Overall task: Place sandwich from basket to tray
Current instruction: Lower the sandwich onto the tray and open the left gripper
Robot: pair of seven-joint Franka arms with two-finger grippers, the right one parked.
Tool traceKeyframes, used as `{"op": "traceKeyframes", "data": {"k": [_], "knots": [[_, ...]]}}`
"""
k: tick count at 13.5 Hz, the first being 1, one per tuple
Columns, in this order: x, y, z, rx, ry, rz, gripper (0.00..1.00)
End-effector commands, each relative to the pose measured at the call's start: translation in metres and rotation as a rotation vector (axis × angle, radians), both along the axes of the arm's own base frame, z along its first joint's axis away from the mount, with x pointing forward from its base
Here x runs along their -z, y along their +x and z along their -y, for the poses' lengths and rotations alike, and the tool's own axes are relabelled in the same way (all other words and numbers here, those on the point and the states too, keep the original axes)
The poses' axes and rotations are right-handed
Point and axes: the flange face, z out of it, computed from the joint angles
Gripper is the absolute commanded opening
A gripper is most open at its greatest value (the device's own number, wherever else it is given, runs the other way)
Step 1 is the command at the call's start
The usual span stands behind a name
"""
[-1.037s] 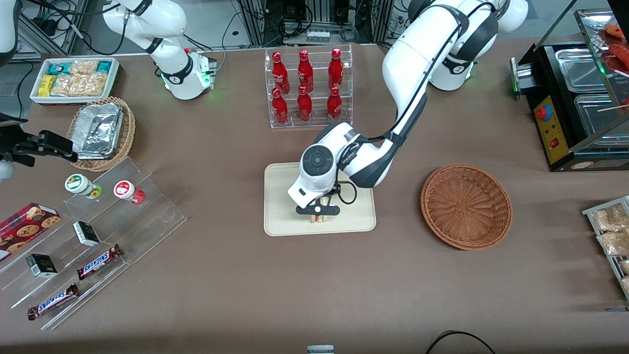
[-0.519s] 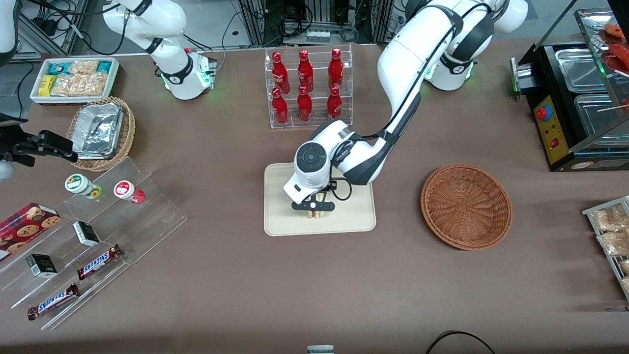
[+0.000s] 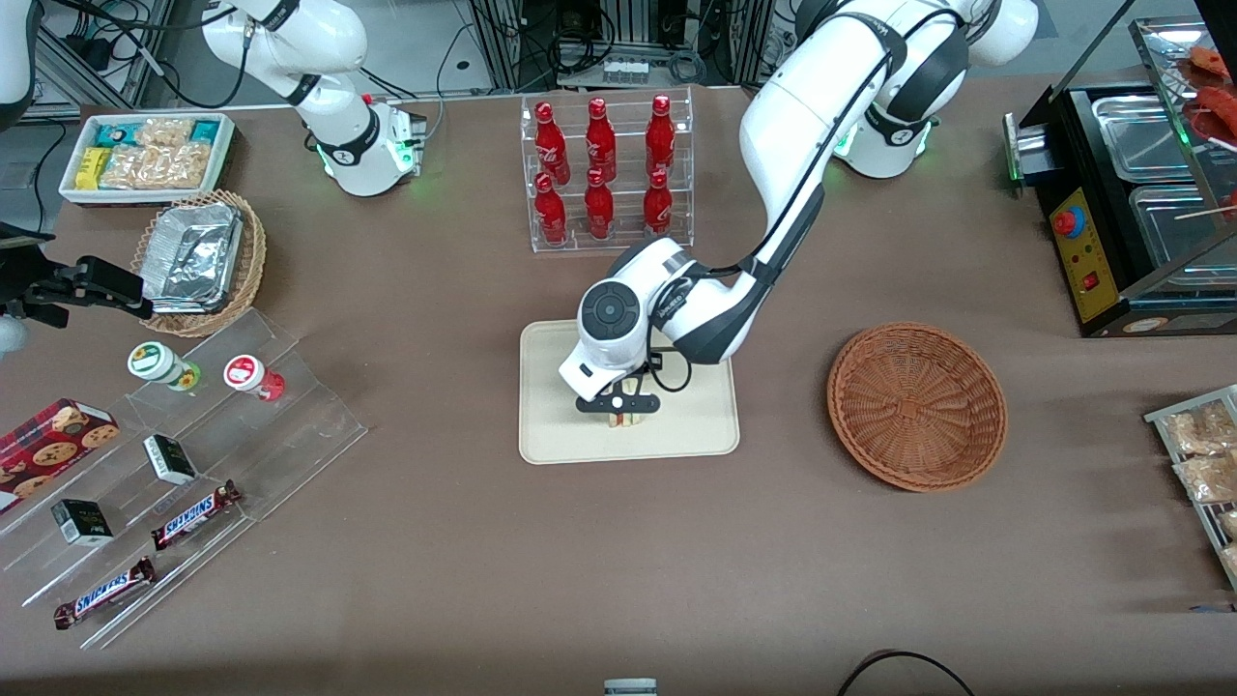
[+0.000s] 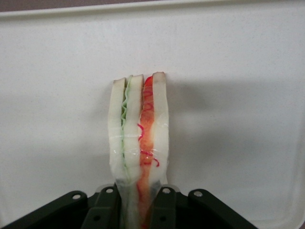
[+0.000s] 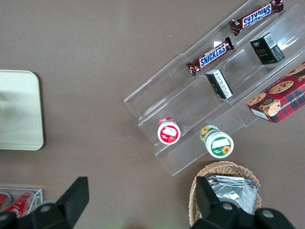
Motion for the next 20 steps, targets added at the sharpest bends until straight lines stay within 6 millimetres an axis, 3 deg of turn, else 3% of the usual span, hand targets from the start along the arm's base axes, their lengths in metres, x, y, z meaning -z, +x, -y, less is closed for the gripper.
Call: {"op": "traceKeyframes", "data": {"k": [1, 7, 15, 18, 20], "knots": [[-0.001, 0.0, 0.003, -0.003, 0.018, 0.026, 0.99], [-0.015, 0.0, 0.007, 0.0, 0.002, 0.044, 1.0], [-0.108, 0.009, -0.007, 0.039, -0.011, 0.086, 1.0], [-0.137, 0.043, -0.056, 0.08, -0.016, 0.09, 1.0], [-0.146, 0.041, -0.069, 0.18, 0.003, 0.073, 1.0]]}}
